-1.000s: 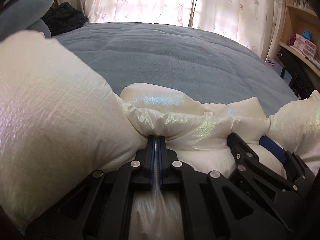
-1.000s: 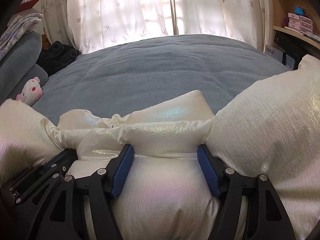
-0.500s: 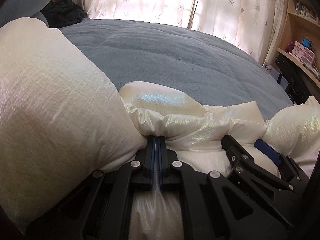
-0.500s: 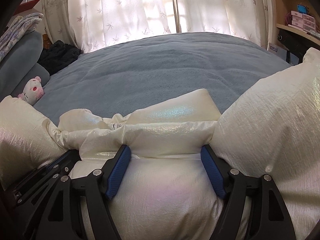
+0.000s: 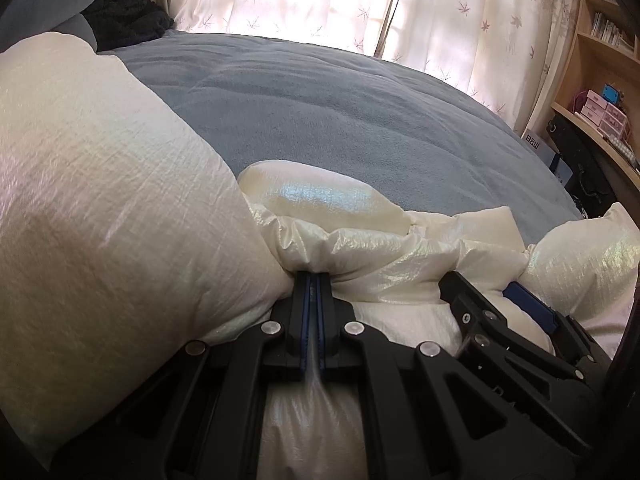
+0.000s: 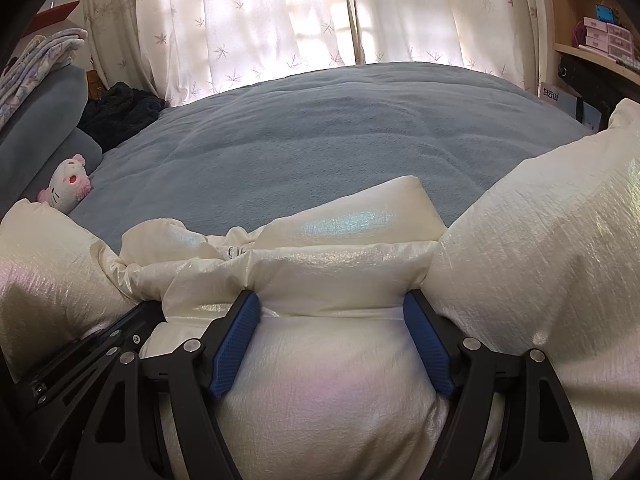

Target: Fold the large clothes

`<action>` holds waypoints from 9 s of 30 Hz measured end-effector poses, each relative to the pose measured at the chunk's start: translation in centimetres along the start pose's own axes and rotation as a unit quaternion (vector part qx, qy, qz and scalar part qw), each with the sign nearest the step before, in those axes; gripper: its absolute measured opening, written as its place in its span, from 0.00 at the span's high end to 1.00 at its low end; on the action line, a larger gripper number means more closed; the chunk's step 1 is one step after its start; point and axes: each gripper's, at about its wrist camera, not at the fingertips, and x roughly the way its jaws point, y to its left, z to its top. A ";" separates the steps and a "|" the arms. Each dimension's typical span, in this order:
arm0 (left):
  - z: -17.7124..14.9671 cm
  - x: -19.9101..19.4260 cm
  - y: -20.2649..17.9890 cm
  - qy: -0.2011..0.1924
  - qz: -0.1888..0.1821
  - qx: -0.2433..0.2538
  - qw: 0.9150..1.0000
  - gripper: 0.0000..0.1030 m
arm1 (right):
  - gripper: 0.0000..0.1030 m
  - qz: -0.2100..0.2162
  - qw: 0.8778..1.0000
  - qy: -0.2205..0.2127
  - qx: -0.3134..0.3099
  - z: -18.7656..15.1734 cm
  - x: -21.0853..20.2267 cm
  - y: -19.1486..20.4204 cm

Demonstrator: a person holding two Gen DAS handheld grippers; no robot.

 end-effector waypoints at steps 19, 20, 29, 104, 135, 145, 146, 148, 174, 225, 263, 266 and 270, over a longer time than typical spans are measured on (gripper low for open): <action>0.4 0.0 0.5 0.010 -0.007 -0.002 1.000 0.99 | 0.24 0.010 1.000 0.001 0.004 -0.1 0.0 0.1; 0.6 0.1 0.4 0.015 -0.003 0.001 1.000 0.99 | 0.24 0.009 1.000 0.004 0.003 0.0 0.0 0.1; 6.2 -0.6 1.1 0.133 0.011 0.039 0.990 0.99 | 0.28 0.020 0.996 0.087 -0.014 3.7 -1.6 -0.9; -2.4 -3.6 0.5 0.037 0.037 0.038 0.998 0.98 | 0.50 0.001 0.999 0.038 -0.021 -3.2 -3.2 2.5; -15.3 -22.2 12.1 0.112 -0.125 -0.083 0.982 0.47 | 0.41 0.012 0.995 0.094 0.020 4.1 1.2 4.3; -14.8 -19.1 17.0 0.080 -0.179 -0.225 0.954 0.45 | 0.37 -0.002 0.999 0.050 0.000 2.4 3.4 5.1; -14.5 -18.5 17.1 0.080 -0.184 -0.234 0.951 0.45 | 0.37 0.001 0.999 0.048 0.003 2.2 3.5 5.0; -13.7 -17.3 17.3 0.077 -0.191 -0.245 0.947 0.45 | 0.37 0.008 0.999 0.045 0.007 1.9 3.6 4.8; -6.1 -10.5 19.8 0.022 -0.245 -0.321 0.915 0.44 | 0.36 0.055 0.997 0.027 0.048 0.7 3.7 2.7; -2.2 -20.6 -9.0 -0.147 0.033 0.211 0.966 0.78 | 0.70 0.179 0.977 0.079 0.084 -6.0 -3.8 3.9; -7.7 -21.9 -22.0 -0.084 0.054 0.364 0.926 0.75 | 0.50 0.052 0.981 0.086 0.164 -4.0 -24.6 -29.4; -13.3 -19.7 -26.2 -0.082 0.064 0.452 0.886 0.73 | 0.50 0.027 0.971 0.085 0.222 -6.0 -25.3 -34.3; -21.6 -18.2 -29.4 -0.139 0.104 0.568 0.804 0.68 | 0.50 0.004 0.963 0.105 0.246 -8.8 -25.2 -36.8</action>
